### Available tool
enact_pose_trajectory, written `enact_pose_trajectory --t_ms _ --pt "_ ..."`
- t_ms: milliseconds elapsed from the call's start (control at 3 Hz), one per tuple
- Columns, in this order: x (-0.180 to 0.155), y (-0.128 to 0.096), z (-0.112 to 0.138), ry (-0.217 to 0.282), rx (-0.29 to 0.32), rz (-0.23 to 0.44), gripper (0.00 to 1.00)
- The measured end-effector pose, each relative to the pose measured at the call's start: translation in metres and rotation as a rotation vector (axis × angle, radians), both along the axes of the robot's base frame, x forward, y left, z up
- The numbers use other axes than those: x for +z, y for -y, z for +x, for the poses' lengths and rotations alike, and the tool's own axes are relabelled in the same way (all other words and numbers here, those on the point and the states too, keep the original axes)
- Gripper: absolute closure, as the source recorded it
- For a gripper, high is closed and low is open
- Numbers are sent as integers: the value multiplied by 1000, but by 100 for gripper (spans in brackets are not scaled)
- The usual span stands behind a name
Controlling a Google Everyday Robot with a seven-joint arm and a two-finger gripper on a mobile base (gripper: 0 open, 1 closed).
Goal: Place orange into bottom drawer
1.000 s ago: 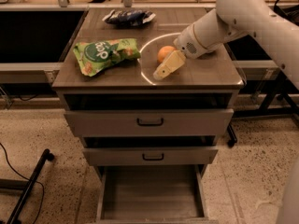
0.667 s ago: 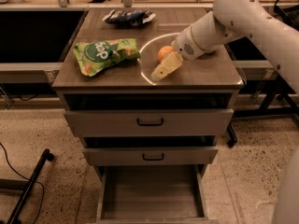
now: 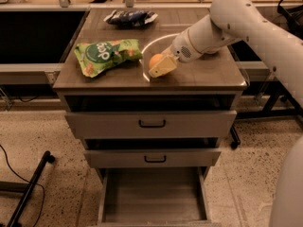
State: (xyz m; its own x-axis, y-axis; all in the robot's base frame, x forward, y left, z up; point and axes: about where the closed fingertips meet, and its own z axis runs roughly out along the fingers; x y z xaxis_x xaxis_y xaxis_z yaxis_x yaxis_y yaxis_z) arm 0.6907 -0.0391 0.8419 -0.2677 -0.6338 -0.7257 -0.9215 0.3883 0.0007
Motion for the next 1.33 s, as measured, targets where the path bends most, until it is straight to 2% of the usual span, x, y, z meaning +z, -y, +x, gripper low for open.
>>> enact_pose_trajectory --t_ms 333,667,1000,1333 --pt "15 1 -9 30 11 42 64" --pt "42 6 -37 80 37 84 89" --pt "60 9 -76 99 60 111 100" --pt "48 -1 -119 71 107 164 100"
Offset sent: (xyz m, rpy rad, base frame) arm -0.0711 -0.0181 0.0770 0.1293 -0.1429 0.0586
